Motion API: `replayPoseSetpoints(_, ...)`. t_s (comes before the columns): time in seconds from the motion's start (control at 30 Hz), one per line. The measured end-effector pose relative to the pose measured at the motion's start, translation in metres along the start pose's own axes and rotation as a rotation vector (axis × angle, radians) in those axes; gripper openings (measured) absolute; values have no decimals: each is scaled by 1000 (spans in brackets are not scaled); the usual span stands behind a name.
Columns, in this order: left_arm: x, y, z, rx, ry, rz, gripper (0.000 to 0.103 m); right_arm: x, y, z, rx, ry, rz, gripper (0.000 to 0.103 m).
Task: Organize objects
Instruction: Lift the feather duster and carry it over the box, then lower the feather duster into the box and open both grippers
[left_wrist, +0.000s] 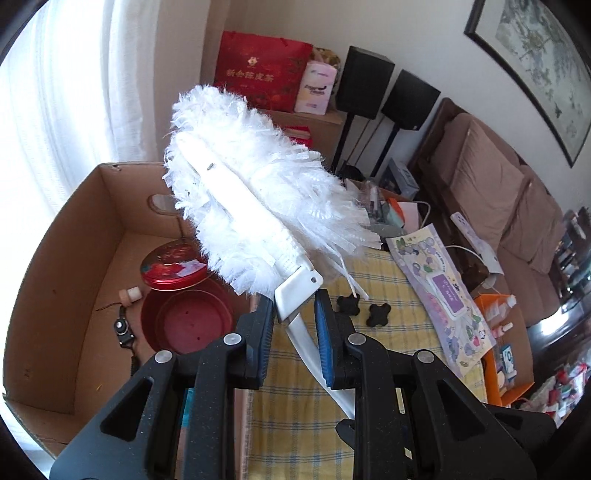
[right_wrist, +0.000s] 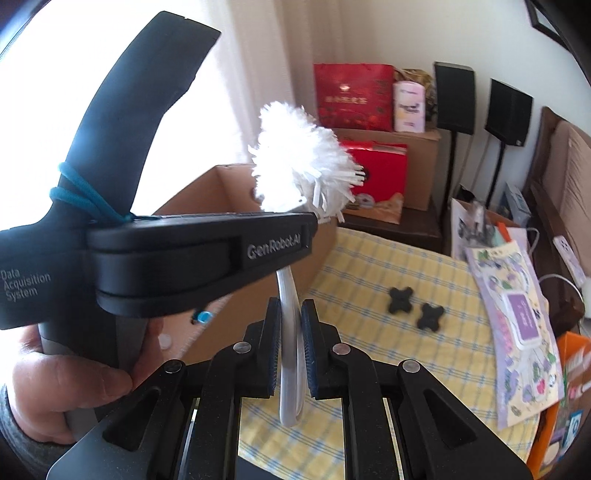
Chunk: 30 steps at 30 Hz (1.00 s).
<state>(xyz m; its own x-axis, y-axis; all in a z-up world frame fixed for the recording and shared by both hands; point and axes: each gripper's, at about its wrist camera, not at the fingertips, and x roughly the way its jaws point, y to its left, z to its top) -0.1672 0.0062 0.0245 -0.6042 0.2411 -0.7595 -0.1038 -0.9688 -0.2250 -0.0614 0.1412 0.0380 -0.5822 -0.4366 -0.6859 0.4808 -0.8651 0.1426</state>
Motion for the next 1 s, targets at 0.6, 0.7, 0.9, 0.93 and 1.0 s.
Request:
replayPoseSetpoints(0.6, -9, 112, -22, -101, 66, 98, 20, 66, 90, 12, -53, 112, 188, 11)
replayPoseSetpoints(0.7, -2, 127, -28, -112, 103, 97, 20, 82, 98, 11, -38, 151, 218, 11)
replayPoseSetpoints(0.9, 11, 139, -31, -105, 141, 103, 20, 102, 111, 9, -34, 193, 220, 12)
replayPoseSetpoints(0.93, 14, 141, -32, -104, 148, 102, 20, 105, 112, 10, -33, 201, 221, 13)
replayPoseSetpoints(1.0, 18, 145, -32, -102, 164, 105, 20, 111, 113, 9, -28, 215, 224, 15)
